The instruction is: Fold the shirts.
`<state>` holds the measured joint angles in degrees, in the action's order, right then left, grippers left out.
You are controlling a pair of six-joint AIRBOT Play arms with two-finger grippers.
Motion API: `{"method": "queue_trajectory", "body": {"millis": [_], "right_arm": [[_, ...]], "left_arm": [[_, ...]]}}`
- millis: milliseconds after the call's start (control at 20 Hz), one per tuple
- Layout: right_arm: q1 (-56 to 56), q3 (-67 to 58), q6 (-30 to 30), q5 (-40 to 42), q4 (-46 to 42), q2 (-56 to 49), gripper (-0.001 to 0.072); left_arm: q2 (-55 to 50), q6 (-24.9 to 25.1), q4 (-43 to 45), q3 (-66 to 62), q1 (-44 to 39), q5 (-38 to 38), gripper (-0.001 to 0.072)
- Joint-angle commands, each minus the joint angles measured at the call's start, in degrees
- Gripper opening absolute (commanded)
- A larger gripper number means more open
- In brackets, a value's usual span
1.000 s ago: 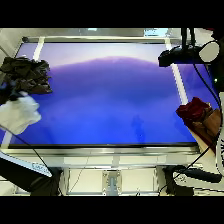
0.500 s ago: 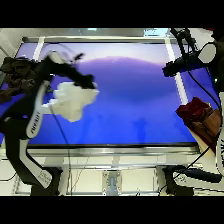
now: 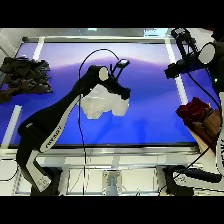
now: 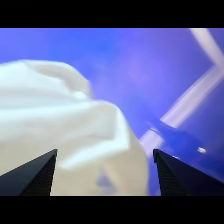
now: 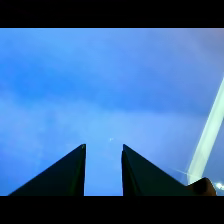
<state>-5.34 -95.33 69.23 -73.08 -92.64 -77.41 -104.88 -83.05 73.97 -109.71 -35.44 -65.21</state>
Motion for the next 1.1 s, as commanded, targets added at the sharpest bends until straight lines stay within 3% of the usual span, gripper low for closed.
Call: {"method": "queue_trajectory", "body": {"millis": [0,150,300,400,600,1050], "right_arm": [[0.0,0.81,-0.04,0.35,4.02,-0.61,0.0278],[-0.02,8.46,-0.07,4.59,15.93,-0.87,0.0279],[-0.07,18.21,0.0,8.66,26.01,-2.69,0.0289],[-0.22,22.32,-0.07,9.09,33.77,-5.68,0.0508],[-3.58,23.85,-0.11,9.64,40.24,-12.41,0.0518],[-10.88,23.78,0.22,25.57,42.29,-17.62,0.0515]], "left_arm": [[0.04,-5.25,17.94,-7.63,2.1,-5.51,0.0698],[0.66,-9.4,29.31,-8.5,7.02,-12.63,0.0698],[0.59,-10.21,26.14,-4.28,12.96,-18.18,0.0697],[0.28,-10.14,20.79,-1.55,16.15,-19.71,0.0697],[-0.76,-9.88,13.86,1.27,20.04,-18.14,0.0697],[-6.1,-1.88,5.4,1.27,20.44,-16.87,0.0695]]}}
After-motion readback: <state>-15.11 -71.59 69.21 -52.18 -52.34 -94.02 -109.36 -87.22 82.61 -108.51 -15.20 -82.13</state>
